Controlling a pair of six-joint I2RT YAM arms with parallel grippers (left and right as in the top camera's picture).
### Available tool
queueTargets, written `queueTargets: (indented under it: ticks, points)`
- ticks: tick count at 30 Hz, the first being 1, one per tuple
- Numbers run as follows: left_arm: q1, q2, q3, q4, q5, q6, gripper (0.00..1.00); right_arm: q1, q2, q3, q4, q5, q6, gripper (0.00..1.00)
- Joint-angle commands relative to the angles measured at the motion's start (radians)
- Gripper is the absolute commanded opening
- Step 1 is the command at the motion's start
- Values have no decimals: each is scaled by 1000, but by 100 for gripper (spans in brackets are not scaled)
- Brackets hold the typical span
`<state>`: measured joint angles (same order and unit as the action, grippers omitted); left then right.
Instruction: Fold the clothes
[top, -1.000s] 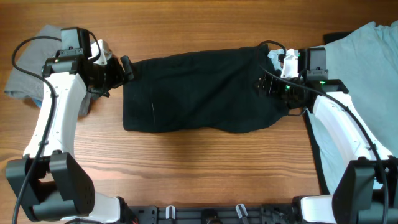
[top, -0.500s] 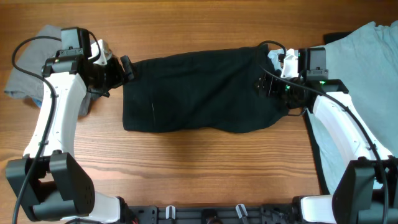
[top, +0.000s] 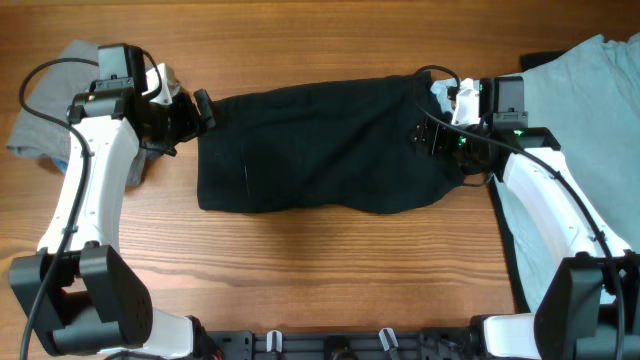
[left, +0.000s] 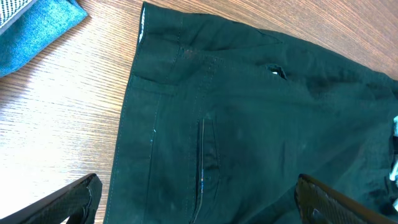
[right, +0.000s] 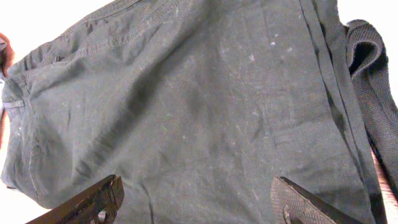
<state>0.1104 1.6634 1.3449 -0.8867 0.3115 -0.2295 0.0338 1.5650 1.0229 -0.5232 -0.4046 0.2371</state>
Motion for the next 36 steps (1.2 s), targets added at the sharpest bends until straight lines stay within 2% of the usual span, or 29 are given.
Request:
queueTargets:
  ticks: [1,21,36]
  points:
    - [3,8,-4,2,13,13,100,2,-3,13,0,-23,6,81]
    - [3,-13,-4,-59,14,12,100,2,-3,13,-2,-19,0,81]
    - [3,-281,-4,-169,13,13,100,2,-3,13,53,-23,10,86]
